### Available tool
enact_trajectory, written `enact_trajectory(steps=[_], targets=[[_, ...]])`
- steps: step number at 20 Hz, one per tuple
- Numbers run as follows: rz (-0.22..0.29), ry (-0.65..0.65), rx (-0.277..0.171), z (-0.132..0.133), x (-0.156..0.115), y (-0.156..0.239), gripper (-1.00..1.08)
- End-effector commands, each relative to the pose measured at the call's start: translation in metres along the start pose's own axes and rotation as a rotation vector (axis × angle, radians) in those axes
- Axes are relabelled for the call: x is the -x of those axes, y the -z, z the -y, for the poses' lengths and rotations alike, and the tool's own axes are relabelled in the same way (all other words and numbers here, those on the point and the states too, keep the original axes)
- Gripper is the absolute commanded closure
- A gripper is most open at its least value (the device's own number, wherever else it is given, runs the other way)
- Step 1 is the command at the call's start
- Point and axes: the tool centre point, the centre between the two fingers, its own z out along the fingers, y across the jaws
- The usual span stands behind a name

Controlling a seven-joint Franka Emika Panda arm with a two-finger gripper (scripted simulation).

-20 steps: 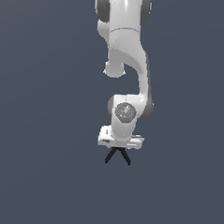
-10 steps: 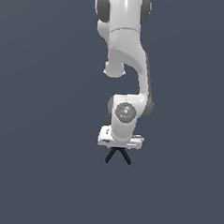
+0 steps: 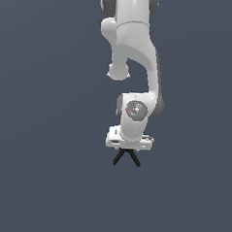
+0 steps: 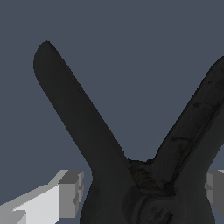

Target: Pick up the object and move it to a goal position.

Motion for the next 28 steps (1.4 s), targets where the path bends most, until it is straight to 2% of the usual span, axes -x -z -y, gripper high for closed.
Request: enact_trajectory(steps=[1, 18, 23, 28], targets=[[-0.003, 0.001, -0.001, 0.011, 0.006, 0.011, 1.08], [-0.003, 0.001, 0.001, 0.131, 0.083, 0.122, 1.08], [-0.003, 0.0, 0.001, 0.152, 0.096, 0.142, 1.08], [-0.003, 0.0, 0.0, 0.16, 0.098, 0.148, 1.08]])
